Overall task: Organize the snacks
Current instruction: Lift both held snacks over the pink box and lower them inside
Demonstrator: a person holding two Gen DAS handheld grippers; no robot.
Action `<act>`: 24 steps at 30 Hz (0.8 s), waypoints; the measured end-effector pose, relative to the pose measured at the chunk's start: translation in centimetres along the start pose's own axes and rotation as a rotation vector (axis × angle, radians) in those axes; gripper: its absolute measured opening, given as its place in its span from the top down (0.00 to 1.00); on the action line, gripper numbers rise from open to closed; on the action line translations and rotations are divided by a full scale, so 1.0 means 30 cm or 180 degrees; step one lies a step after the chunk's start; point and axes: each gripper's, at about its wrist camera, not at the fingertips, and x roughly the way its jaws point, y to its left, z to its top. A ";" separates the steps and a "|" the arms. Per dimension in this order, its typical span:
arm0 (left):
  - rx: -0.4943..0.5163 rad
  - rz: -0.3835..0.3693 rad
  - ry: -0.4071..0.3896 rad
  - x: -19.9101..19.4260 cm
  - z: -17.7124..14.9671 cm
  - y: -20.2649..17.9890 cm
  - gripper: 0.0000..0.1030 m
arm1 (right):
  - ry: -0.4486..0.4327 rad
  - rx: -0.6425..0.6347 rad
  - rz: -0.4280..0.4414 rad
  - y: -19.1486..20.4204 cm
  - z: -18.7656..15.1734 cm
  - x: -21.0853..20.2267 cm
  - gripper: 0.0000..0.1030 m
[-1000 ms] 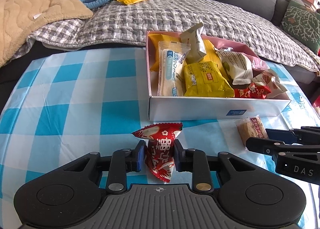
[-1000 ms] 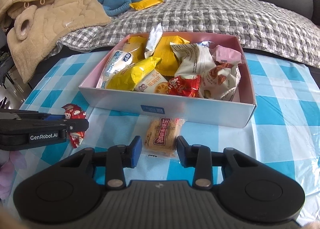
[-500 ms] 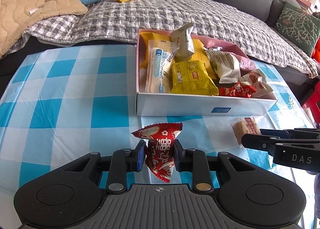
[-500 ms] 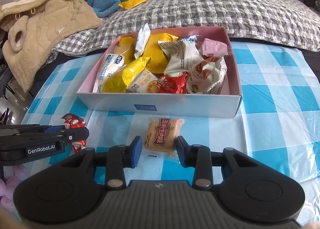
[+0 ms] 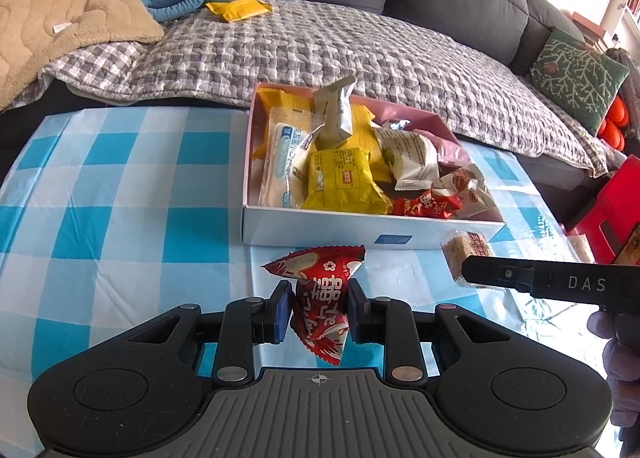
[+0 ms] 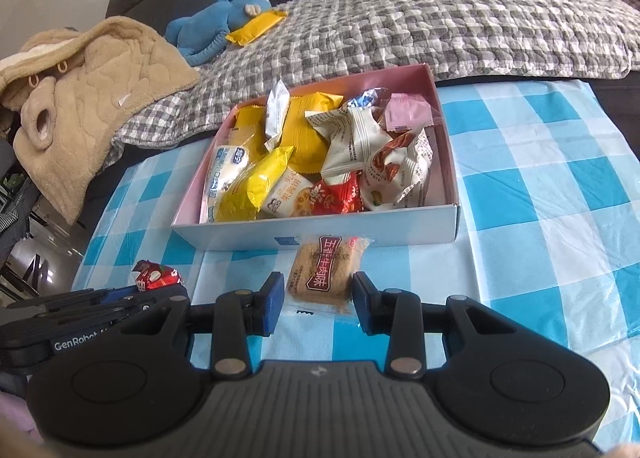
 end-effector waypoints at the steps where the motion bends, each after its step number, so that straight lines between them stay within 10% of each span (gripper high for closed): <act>1: -0.0002 -0.0017 -0.0020 -0.006 0.005 -0.005 0.75 | -0.0016 0.0019 0.0005 -0.003 0.003 -0.004 0.67; 24: 0.0079 -0.0149 -0.0071 0.161 0.257 -0.223 0.75 | -0.0406 0.0448 -0.0069 -0.155 0.280 0.012 0.67</act>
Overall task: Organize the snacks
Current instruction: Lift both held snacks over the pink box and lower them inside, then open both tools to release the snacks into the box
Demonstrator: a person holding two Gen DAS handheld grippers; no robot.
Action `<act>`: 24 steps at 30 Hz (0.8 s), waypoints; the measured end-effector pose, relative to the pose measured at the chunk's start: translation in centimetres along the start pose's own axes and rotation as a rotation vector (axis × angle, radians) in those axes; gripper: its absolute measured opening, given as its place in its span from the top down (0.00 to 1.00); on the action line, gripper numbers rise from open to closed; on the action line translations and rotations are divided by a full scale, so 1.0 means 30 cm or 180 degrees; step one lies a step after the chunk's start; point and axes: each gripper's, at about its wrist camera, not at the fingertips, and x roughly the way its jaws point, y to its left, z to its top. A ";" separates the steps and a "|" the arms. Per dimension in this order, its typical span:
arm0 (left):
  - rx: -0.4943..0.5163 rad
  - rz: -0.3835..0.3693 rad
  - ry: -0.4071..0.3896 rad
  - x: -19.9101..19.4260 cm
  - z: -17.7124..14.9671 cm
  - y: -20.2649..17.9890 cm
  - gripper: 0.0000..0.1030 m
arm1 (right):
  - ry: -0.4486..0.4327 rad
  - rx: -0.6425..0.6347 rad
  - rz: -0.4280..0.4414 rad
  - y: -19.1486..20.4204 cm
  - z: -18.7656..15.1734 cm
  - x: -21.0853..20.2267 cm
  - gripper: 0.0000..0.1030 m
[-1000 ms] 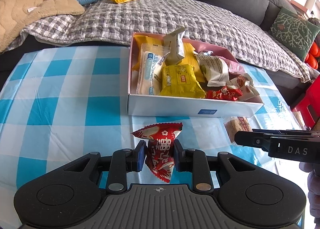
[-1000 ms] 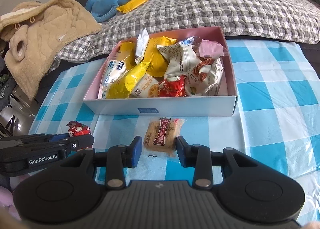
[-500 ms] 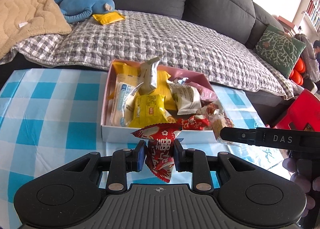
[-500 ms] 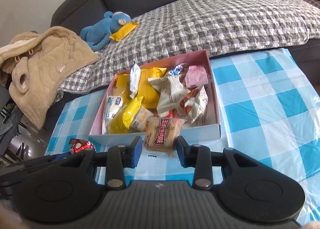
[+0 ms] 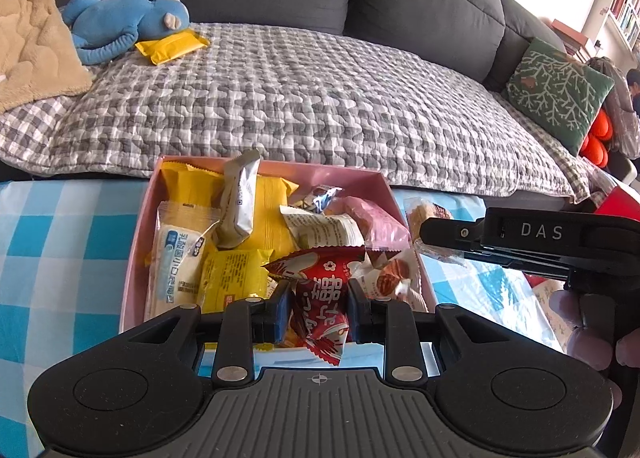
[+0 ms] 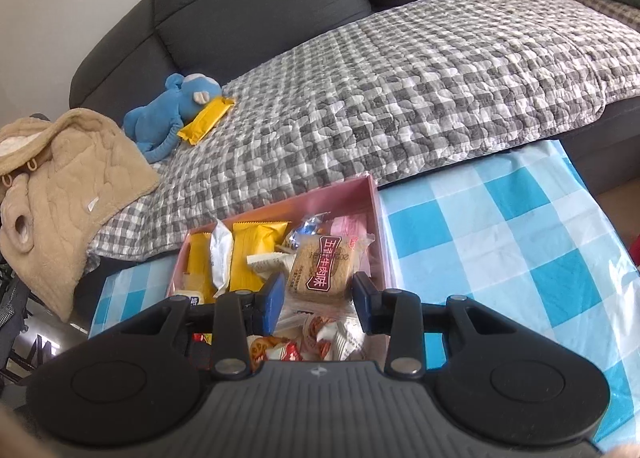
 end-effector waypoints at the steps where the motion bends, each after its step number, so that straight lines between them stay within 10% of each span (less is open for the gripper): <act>1: -0.0006 0.0029 0.0023 0.018 0.007 -0.002 0.75 | 0.0005 0.0010 0.0001 -0.003 0.007 0.014 0.67; 18: -0.0066 0.0078 0.0084 0.145 0.020 0.033 0.69 | -0.0033 0.0005 0.0104 0.020 0.060 0.156 0.66; 21: -0.0143 -0.0075 0.0088 0.147 0.016 0.040 0.52 | -0.0110 0.0057 0.0098 0.017 0.062 0.142 0.36; 24: -0.0112 -0.0111 0.0046 0.135 0.013 0.028 0.41 | -0.0121 0.0077 0.0119 0.011 0.067 0.131 0.33</act>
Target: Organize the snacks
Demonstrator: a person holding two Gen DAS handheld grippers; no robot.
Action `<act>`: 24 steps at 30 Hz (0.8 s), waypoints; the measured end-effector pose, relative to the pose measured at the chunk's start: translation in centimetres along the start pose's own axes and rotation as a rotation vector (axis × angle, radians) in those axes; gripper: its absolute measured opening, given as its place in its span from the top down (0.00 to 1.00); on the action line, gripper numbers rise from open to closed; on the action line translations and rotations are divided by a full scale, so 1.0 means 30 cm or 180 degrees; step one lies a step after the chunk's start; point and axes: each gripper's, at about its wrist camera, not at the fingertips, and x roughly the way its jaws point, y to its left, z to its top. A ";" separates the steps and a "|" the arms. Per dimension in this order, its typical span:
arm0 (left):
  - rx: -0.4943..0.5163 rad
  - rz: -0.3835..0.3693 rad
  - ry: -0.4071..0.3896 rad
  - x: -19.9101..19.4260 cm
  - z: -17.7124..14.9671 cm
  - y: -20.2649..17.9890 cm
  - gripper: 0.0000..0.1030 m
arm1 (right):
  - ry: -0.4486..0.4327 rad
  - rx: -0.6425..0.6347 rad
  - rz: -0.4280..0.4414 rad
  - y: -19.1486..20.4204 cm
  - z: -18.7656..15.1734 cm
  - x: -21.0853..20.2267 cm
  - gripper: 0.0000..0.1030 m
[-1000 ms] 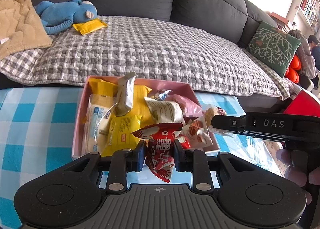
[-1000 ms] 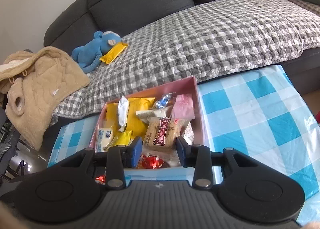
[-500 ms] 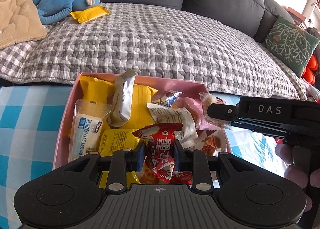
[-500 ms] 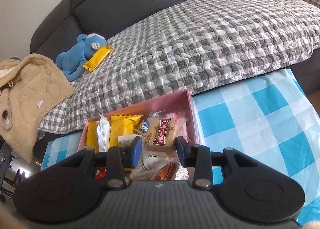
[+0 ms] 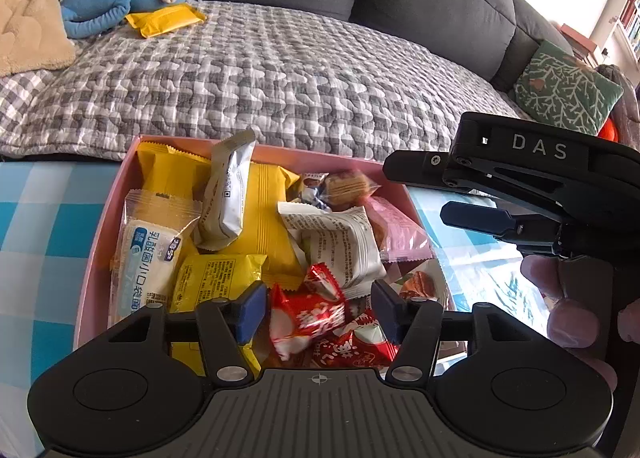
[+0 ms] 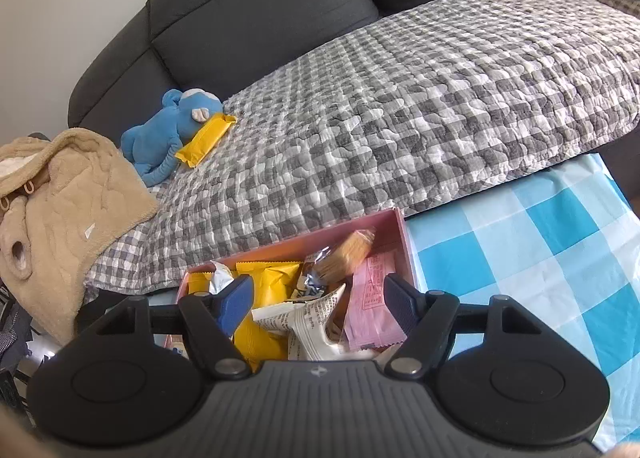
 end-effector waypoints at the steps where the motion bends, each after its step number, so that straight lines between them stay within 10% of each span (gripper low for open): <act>1: 0.0035 -0.0006 -0.0014 -0.006 -0.002 -0.009 0.37 | 0.0001 -0.0003 -0.0010 -0.001 0.000 -0.005 0.33; 24: 0.0182 0.0105 -0.0124 -0.240 -0.158 -0.055 0.11 | -0.0094 -0.0364 -0.0250 -0.015 -0.146 -0.256 0.12</act>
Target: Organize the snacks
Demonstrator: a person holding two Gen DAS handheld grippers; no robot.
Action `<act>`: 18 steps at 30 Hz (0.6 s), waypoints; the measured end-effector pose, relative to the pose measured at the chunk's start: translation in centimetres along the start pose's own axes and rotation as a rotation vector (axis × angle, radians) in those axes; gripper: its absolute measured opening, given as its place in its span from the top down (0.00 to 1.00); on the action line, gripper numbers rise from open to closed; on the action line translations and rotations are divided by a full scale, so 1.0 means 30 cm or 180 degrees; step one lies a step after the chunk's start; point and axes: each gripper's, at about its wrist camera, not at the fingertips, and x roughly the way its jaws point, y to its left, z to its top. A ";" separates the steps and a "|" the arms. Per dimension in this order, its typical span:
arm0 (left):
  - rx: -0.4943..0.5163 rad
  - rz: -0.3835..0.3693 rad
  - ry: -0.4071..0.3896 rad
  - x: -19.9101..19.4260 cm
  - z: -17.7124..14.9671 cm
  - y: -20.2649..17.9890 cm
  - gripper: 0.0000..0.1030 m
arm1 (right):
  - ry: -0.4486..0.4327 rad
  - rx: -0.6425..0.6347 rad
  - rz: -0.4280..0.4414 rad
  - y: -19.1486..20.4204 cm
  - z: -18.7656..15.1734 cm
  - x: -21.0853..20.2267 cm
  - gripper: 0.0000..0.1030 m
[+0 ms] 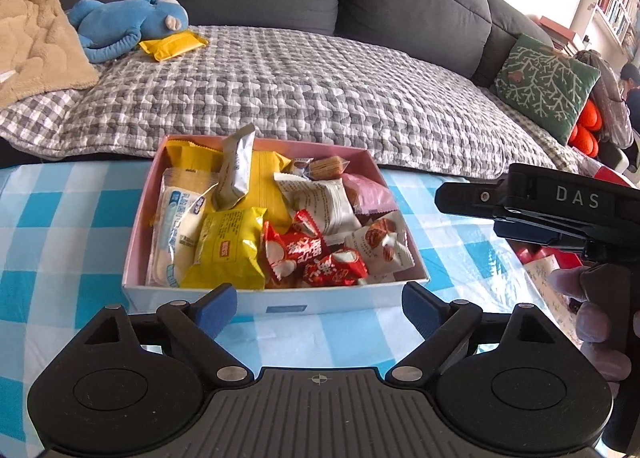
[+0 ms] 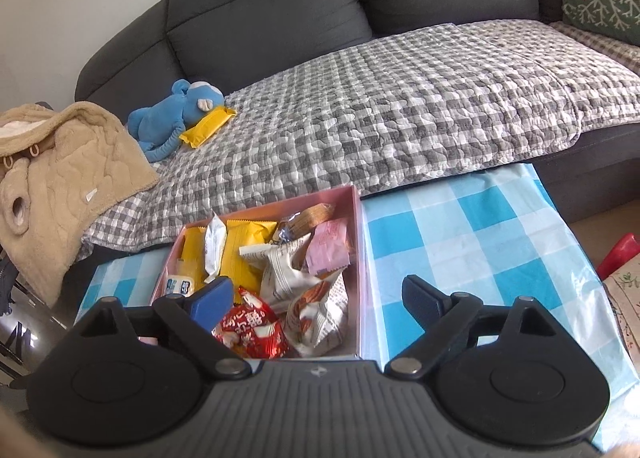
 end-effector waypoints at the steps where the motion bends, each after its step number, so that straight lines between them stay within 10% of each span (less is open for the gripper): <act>1: 0.0002 0.0036 0.0010 -0.008 -0.015 0.004 0.10 | 0.0009 -0.0018 -0.0017 0.004 -0.013 -0.010 0.12; 18: 0.0114 0.0506 0.0256 -0.126 -0.218 0.024 0.09 | 0.0237 -0.0646 -0.0186 0.146 -0.257 -0.141 0.06</act>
